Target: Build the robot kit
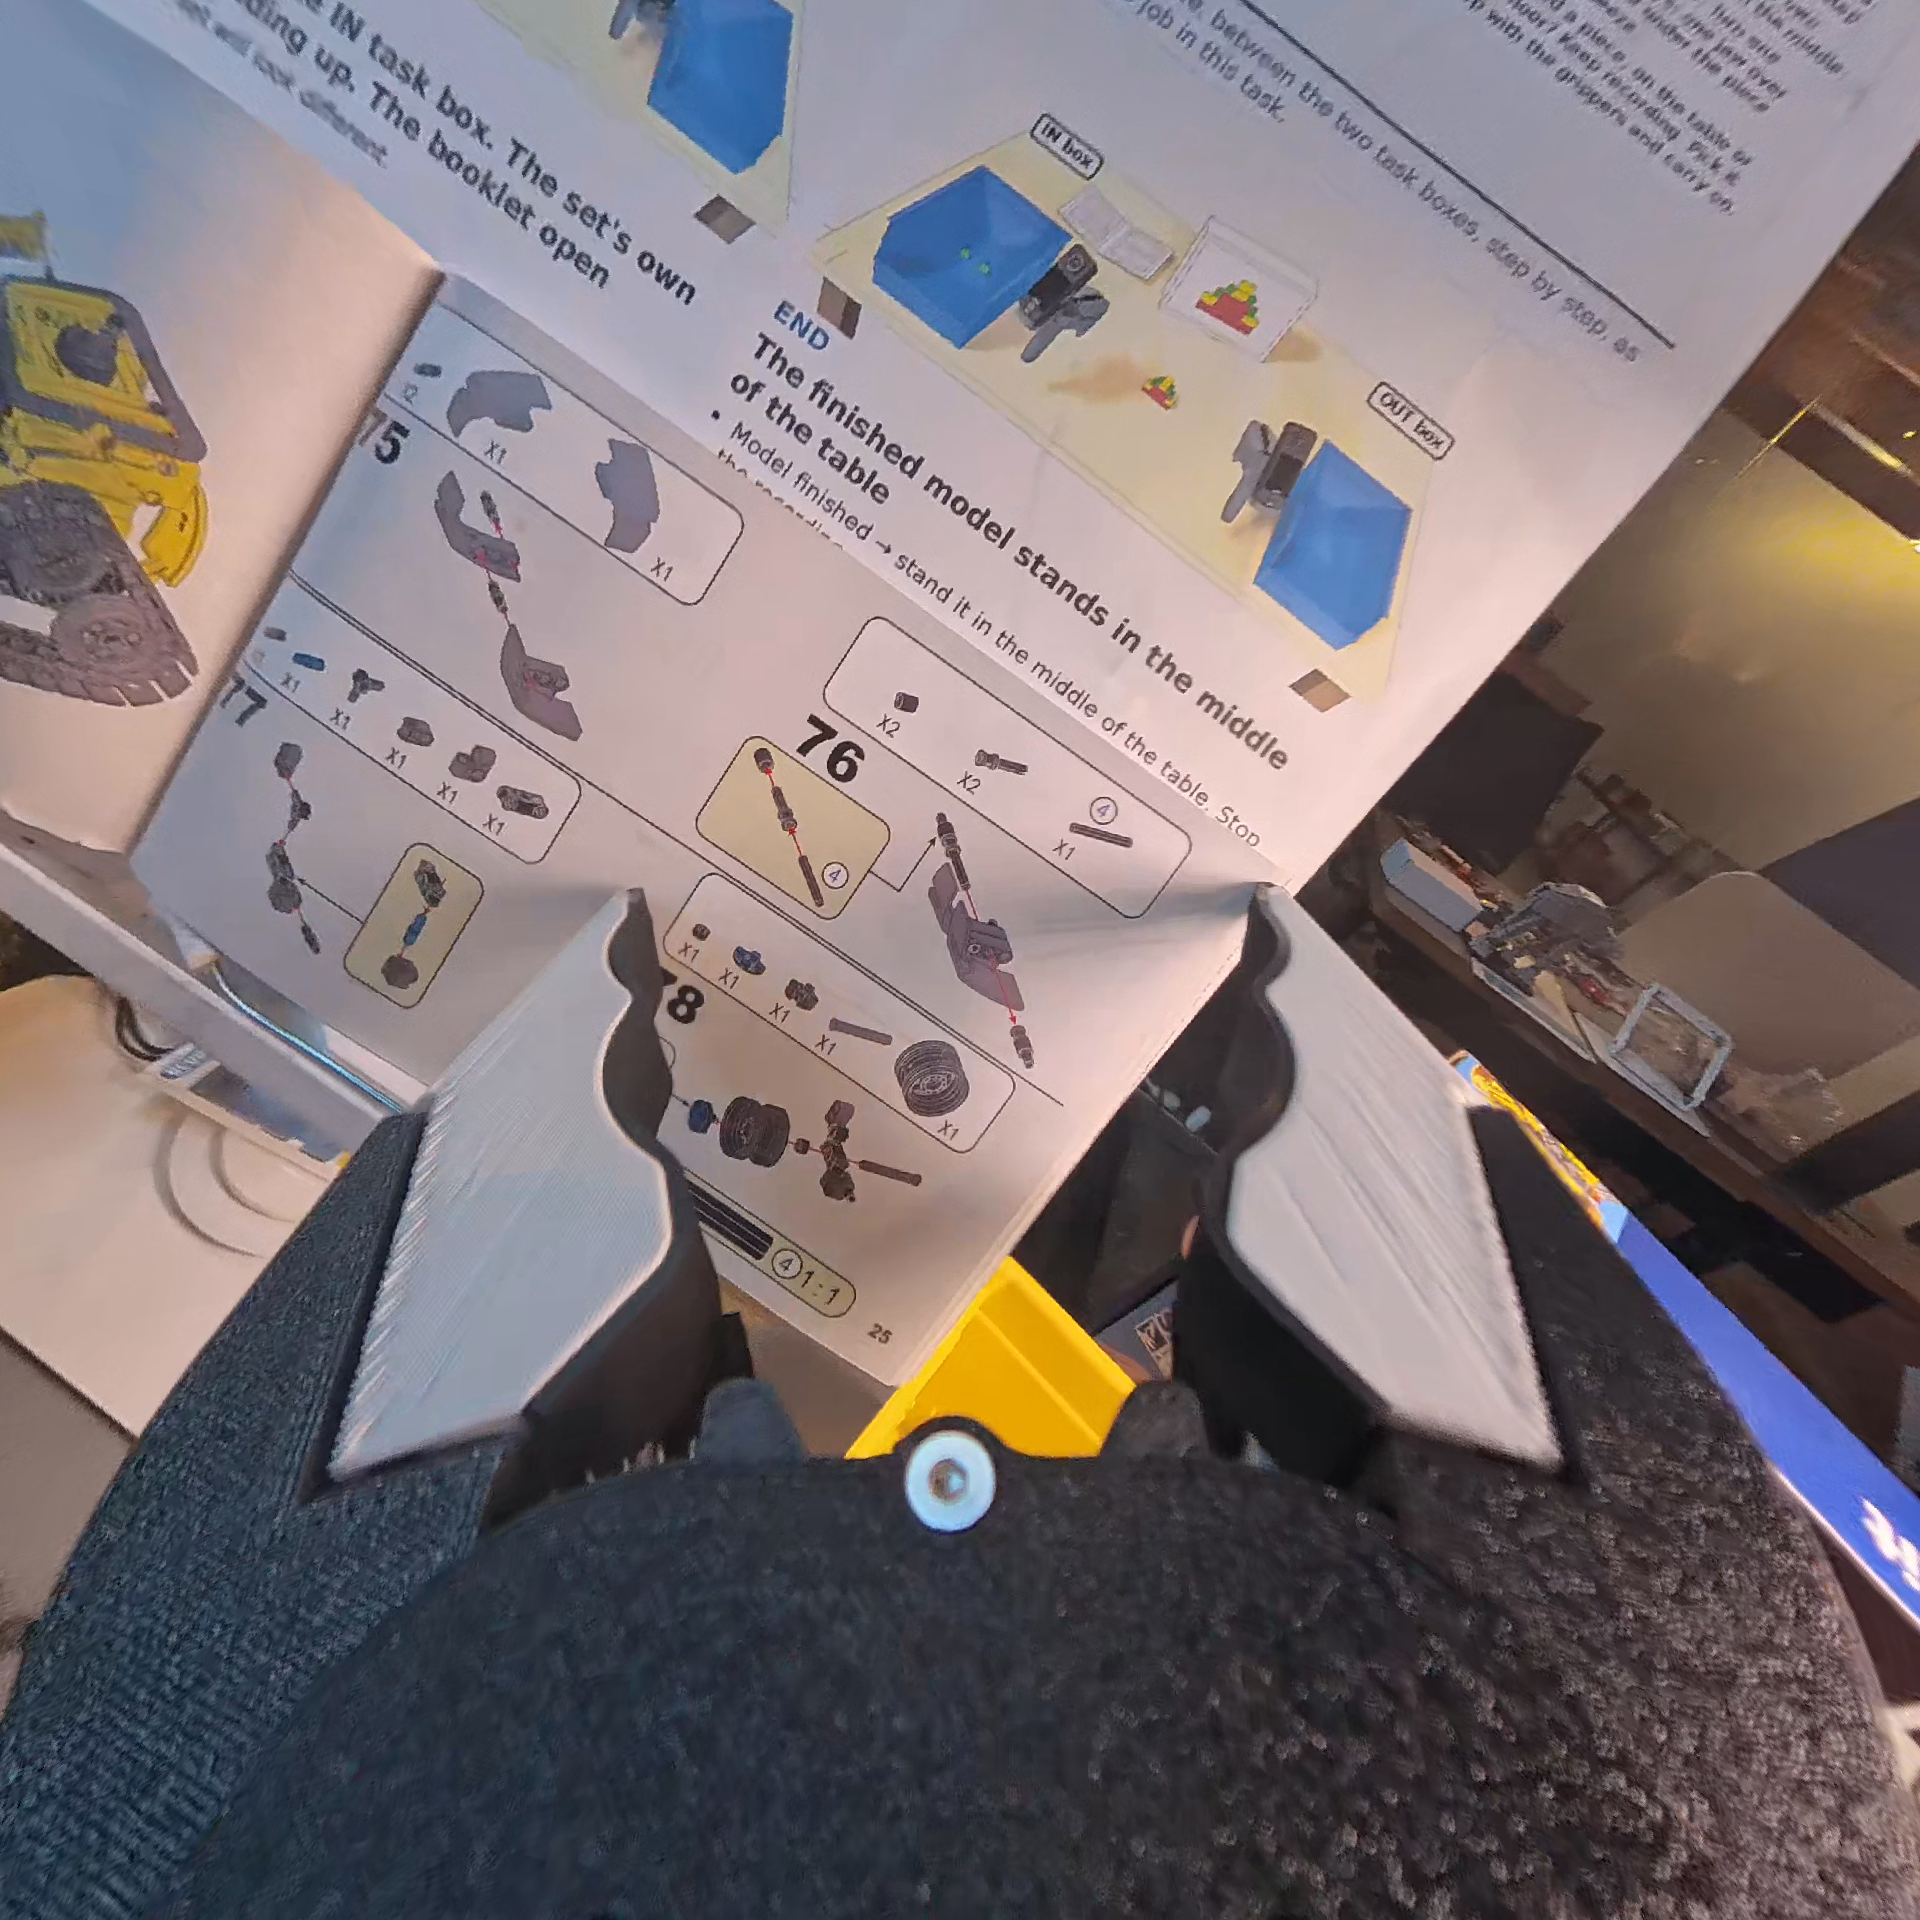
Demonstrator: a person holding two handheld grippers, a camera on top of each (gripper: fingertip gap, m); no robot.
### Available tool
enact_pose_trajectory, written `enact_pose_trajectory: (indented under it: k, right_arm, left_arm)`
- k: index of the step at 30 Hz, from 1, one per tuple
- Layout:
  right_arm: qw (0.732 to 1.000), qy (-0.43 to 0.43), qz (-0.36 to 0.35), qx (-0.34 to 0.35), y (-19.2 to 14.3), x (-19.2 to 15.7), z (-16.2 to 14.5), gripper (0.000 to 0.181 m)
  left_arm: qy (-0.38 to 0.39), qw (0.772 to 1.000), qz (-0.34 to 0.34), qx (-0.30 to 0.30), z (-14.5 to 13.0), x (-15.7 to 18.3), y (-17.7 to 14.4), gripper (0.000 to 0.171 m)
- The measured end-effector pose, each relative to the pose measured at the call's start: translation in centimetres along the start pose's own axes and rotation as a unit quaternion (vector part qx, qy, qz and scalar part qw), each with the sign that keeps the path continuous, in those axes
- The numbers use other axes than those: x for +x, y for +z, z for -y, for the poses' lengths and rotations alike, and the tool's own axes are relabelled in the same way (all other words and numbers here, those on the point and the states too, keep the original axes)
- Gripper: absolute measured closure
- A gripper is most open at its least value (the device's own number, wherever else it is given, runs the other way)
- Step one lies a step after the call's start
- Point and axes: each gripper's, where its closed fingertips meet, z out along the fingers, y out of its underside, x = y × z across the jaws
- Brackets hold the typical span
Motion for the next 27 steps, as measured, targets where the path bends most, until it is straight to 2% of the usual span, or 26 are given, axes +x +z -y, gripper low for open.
enact_pose_trajectory:
  k: [9,10,13,16,21,27]
  right_arm:
    - [1.000,-0.006,-0.010,-0.020,0.4,0.0,-0.3,0.071]
    - [1.000,-0.005,-0.010,-0.020,0.5,-0.1,-0.3,0.075]
    - [1.000,0.001,0.004,-0.020,0.6,-1.2,-0.5,0.102]
    - [1.000,-0.003,0.013,-0.019,0.4,-1.8,-0.4,0.113]
    - [0.998,0.016,0.053,0.030,-1.7,-2.5,0.5,0.124]
    - [0.996,0.002,0.023,0.083,-5.0,-1.9,0.4,0.123]
  left_arm:
    - [-0.002,1.000,0.005,0.002,0.0,0.0,0.1,0.140]
    - [-0.003,1.000,0.005,0.003,0.0,0.0,0.1,0.140]
    - [-0.005,1.000,0.004,0.004,0.1,0.1,0.2,0.140]
    - [-0.003,1.000,0.004,0.004,0.1,0.1,0.2,0.140]
    - [-0.009,1.000,-0.007,-0.002,0.1,0.3,-0.1,0.140]
    - [-0.053,0.998,-0.032,0.004,1.6,0.7,-1.0,0.134]
